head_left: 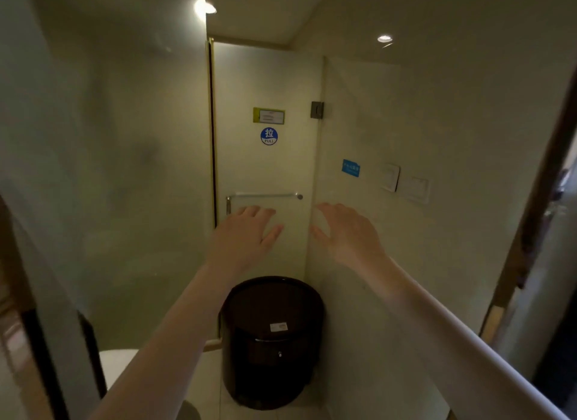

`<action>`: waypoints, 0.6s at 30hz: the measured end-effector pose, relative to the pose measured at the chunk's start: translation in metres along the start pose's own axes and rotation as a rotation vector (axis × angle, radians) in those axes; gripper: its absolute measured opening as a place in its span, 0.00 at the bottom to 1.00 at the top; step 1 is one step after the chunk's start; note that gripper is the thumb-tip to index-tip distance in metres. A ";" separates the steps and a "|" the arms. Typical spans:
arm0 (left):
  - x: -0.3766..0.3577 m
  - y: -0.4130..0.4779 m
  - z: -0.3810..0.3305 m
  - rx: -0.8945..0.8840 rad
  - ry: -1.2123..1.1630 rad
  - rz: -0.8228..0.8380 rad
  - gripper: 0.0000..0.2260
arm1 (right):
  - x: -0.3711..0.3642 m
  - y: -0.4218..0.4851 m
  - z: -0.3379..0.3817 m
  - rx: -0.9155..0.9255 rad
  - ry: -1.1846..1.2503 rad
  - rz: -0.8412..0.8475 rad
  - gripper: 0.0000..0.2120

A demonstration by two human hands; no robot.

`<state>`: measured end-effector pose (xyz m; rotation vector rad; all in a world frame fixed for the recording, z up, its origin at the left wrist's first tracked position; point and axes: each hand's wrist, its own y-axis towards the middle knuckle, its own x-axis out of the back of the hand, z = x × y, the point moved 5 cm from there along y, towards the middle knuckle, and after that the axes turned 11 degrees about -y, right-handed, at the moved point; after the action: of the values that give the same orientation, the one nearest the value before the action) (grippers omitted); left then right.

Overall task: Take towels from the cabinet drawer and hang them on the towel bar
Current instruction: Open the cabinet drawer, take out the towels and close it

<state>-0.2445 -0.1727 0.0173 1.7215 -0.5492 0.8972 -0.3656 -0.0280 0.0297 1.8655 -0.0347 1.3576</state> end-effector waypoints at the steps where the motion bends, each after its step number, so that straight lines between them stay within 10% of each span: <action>1: -0.007 0.009 0.004 0.007 -0.003 -0.001 0.26 | -0.010 0.010 -0.003 0.000 0.005 0.006 0.26; 18: -0.131 0.167 0.078 0.102 0.066 0.004 0.23 | -0.160 0.193 -0.050 0.114 0.105 -0.021 0.26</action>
<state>-0.4234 -0.3094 0.0020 1.7759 -0.4704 0.9956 -0.5600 -0.1937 0.0185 1.8792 0.1176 1.4673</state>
